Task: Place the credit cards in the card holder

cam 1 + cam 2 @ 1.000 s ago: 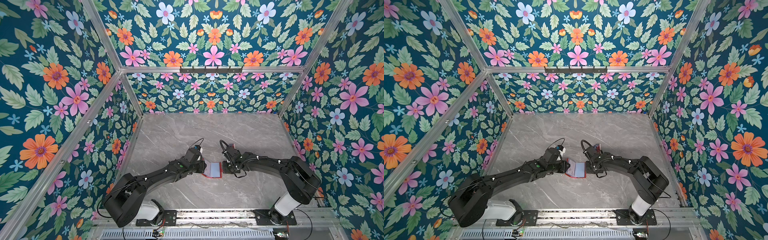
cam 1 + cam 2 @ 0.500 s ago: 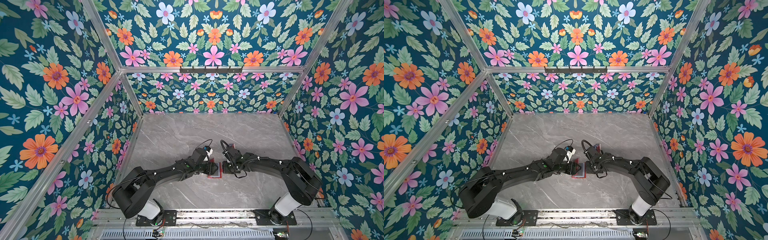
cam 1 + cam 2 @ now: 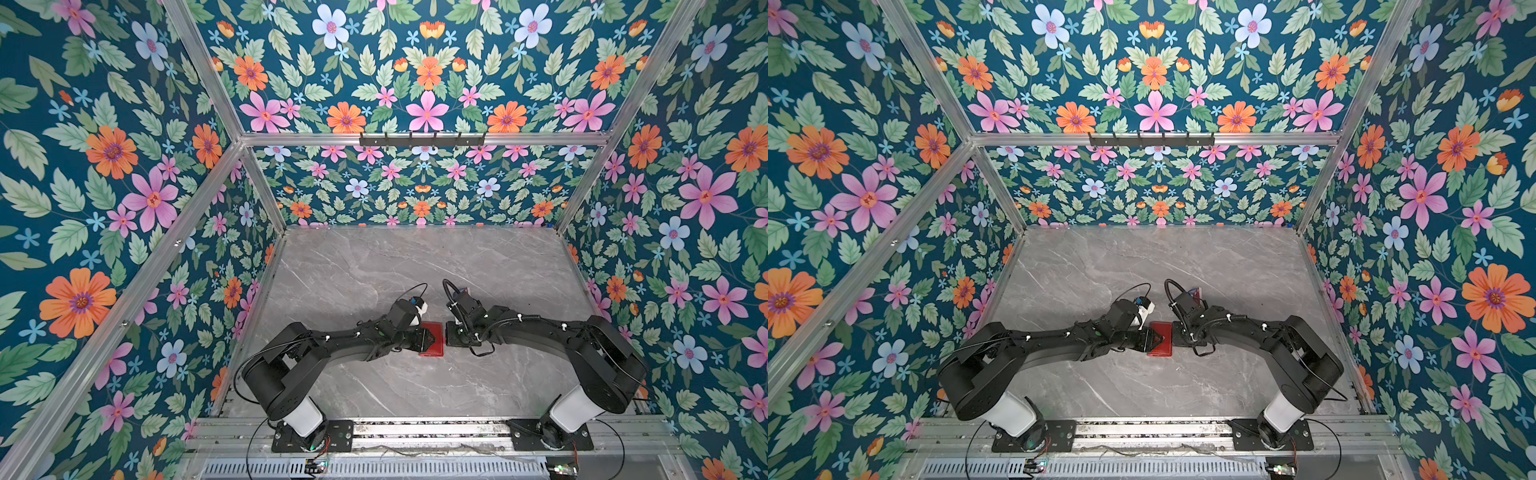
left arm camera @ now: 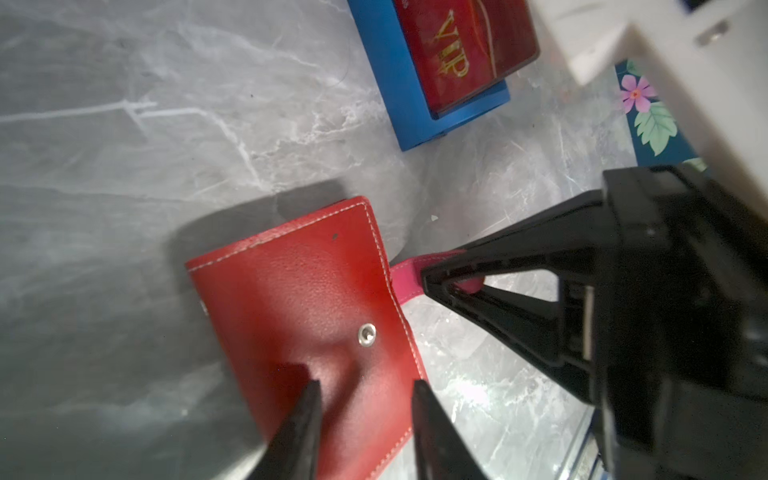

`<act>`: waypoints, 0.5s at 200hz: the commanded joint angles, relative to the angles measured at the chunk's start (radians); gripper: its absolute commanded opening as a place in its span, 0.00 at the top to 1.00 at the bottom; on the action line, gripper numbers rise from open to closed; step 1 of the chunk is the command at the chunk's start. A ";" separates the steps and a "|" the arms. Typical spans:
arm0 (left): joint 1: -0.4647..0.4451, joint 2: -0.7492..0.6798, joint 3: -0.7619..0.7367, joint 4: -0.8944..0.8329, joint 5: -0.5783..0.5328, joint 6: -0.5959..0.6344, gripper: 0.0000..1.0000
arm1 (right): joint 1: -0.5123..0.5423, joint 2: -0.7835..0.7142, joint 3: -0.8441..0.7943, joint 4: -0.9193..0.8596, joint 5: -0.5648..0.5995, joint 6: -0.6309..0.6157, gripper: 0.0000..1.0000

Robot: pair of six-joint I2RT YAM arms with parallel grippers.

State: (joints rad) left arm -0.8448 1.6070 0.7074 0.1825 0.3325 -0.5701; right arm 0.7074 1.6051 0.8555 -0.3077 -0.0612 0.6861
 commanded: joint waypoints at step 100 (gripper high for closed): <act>-0.003 0.056 -0.016 -0.002 -0.036 -0.041 0.88 | 0.001 -0.012 0.000 0.140 -0.158 0.004 0.94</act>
State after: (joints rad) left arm -0.8459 1.6562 0.6975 0.2176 0.3222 -0.6033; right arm 0.7078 1.5799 0.8497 -0.2325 -0.1593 0.6842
